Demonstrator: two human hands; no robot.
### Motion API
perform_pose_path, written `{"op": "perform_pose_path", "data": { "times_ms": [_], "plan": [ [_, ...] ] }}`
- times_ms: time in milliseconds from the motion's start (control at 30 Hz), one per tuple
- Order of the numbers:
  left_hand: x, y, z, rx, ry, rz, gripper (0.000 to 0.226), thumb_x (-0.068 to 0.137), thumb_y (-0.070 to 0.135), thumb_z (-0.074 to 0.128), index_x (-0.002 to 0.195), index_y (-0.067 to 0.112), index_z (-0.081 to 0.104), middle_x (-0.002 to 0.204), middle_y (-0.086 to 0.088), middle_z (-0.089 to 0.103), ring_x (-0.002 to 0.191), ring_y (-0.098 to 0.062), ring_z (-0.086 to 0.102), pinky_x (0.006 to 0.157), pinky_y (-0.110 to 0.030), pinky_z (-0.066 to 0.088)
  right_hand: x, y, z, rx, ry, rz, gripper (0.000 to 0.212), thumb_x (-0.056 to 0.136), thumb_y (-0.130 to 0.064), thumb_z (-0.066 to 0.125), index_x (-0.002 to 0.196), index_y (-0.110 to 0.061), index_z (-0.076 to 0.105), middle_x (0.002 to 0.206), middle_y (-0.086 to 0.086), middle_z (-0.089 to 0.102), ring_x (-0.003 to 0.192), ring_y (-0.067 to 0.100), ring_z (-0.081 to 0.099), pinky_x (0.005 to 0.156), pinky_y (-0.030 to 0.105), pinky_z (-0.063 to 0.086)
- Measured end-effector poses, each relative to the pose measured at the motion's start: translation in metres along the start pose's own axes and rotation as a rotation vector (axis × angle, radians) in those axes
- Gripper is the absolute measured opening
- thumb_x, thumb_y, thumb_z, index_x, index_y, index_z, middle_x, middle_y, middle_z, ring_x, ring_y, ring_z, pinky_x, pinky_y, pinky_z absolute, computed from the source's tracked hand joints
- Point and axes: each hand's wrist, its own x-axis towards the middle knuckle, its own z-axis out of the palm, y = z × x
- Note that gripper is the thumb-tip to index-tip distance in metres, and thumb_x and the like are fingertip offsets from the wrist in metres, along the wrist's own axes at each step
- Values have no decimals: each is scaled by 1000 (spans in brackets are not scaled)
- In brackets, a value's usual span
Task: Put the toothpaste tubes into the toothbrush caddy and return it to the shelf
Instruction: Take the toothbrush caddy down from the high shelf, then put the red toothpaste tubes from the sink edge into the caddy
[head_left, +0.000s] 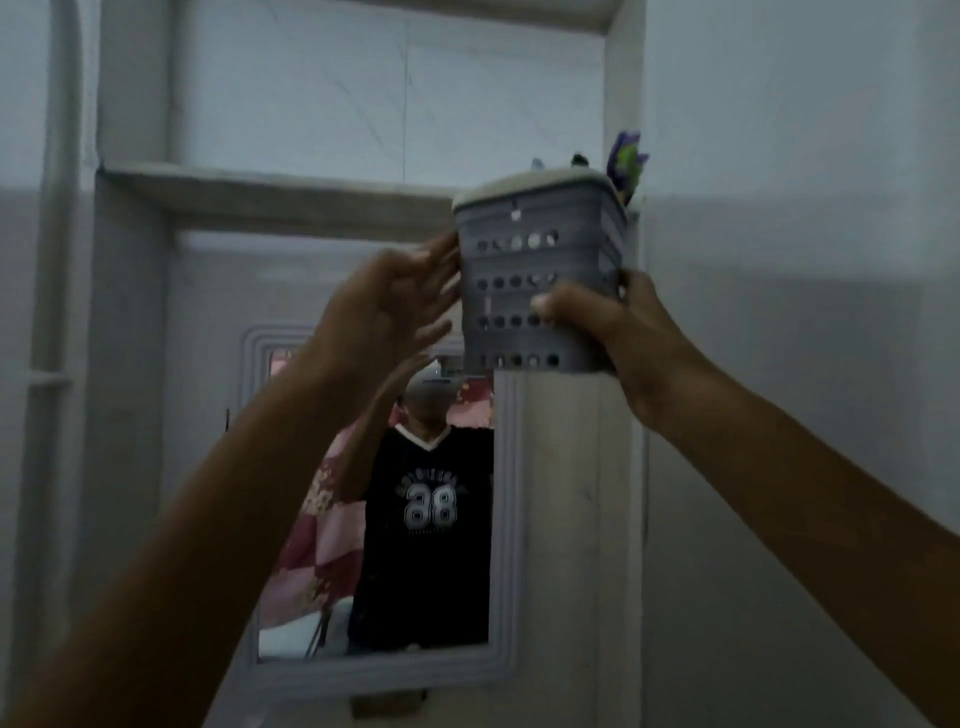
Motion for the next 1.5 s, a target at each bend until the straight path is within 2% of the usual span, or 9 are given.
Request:
{"op": "perform_pose_path", "data": {
  "times_ms": [167, 333, 500, 700, 900, 1167, 1300, 1400, 1500],
  "plan": [
    [-112, -81, 9, -219, 86, -276, 77, 70, 43, 57, 141, 16, 43, 137, 7, 59, 129, -13, 53, 113, -40, 36, -107, 114, 1, -59, -106, 245, 116, 37, -36, 92, 138, -22, 37, 126, -8, 59, 92, -8, 70, 65, 16, 60],
    [-189, -165, 27, -284, 153, -690, 95, 35, 41, 81, 122, 10, 55, 105, 12, 68, 109, -6, 62, 82, -22, 45, -217, 223, 14, -94, -60, 458, 112, 34, -36, 94, 131, -23, 40, 124, -12, 58, 92, -20, 64, 69, 10, 56],
    [-276, -243, 13, 76, 45, -851, 41, 94, 33, 49, 132, 18, 52, 139, 5, 55, 129, -10, 50, 106, -33, 39, -297, 317, 15, -228, -11, 561, 107, 43, -6, 92, 130, 4, 31, 123, 6, 59, 100, 5, 66, 82, 17, 57],
    [-375, -303, -33, 298, 223, -970, 25, 94, 2, 52, 116, 6, 61, 105, -1, 68, 84, 8, 68, 64, -4, 49, -359, 401, 24, -421, 58, 693, 99, 48, 5, 99, 121, -5, 32, 130, 18, 57, 117, 30, 64, 98, 49, 56],
    [-446, -347, -64, 665, 124, -1146, 25, 86, 20, 64, 112, 19, 64, 108, 2, 70, 92, -13, 67, 81, -33, 57, -381, 457, 44, -424, 76, 844, 104, 49, 2, 100, 132, 6, 37, 134, 20, 61, 121, 32, 65, 104, 48, 54],
    [-444, -395, -76, 1098, 131, -1086, 29, 84, 22, 58, 112, 20, 66, 110, -4, 69, 94, -22, 64, 72, -34, 54, -381, 482, 48, -359, 21, 878, 93, 55, 4, 98, 137, 2, 53, 132, 14, 66, 119, 23, 65, 104, 34, 53],
    [-437, -421, -95, 1283, 32, -1133, 50, 85, 31, 49, 132, 13, 54, 122, -15, 62, 108, -34, 59, 82, -38, 52, -381, 488, 45, -357, 0, 887, 90, 56, 7, 96, 136, 3, 54, 130, 13, 66, 117, 20, 64, 92, 11, 54],
    [-436, -441, -108, 1208, -47, -1343, 56, 88, 36, 51, 138, 11, 43, 125, -17, 59, 113, -35, 58, 90, -43, 50, -382, 489, 45, -340, 10, 920, 90, 56, 7, 97, 136, 4, 56, 132, 14, 67, 120, 24, 66, 104, 37, 55],
    [-432, -450, -116, 1196, -57, -1349, 47, 88, 38, 52, 130, 17, 48, 118, -14, 62, 106, -33, 61, 88, -42, 52, -381, 488, 46, -339, 9, 927, 91, 55, 4, 98, 136, 2, 56, 131, 13, 67, 121, 22, 66, 106, 40, 53]
  ]
}}
